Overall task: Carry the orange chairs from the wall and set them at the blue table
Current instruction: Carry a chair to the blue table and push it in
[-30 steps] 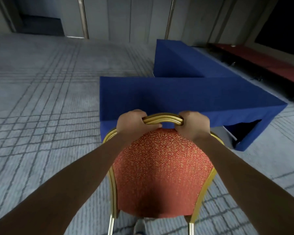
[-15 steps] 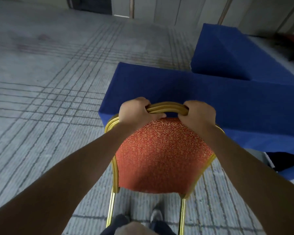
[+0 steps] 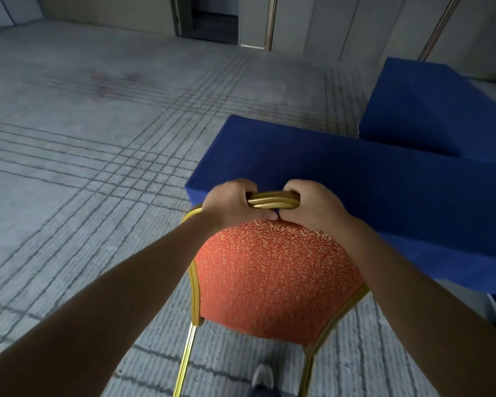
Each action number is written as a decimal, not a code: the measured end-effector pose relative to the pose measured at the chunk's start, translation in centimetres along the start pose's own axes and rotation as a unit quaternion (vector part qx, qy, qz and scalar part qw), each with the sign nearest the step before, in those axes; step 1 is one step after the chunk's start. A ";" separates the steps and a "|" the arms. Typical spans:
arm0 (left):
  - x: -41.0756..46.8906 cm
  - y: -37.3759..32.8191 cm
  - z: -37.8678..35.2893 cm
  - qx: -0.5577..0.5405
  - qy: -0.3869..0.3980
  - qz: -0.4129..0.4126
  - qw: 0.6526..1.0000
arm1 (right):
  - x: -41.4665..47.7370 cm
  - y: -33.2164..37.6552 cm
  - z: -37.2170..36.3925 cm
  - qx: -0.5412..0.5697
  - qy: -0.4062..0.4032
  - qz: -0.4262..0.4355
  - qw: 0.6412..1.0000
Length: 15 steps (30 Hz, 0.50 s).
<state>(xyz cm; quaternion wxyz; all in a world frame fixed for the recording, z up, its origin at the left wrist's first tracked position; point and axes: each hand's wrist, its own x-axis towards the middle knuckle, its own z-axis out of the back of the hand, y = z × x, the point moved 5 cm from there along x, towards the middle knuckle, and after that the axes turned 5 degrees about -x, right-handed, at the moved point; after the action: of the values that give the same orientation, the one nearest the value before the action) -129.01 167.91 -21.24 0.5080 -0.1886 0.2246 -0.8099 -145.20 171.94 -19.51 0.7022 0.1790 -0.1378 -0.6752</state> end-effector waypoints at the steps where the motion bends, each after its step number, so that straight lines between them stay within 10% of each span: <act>1: -1.1 0.0 -0.1 -0.009 0.010 0.002 1.000 | -0.7 0.6 -0.6 0.009 0.026 -0.005 1.000; 15: -20.5 0.8 -2.9 -0.057 0.121 -0.007 0.991 | -19.6 6.4 -8.2 -0.050 0.026 0.001 0.998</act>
<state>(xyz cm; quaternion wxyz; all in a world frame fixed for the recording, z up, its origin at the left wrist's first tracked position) -121.48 186.75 -25.65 0.4600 -0.1199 0.3290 -0.8159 -136.85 192.15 -23.14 0.7140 0.1611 -0.0860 -0.6759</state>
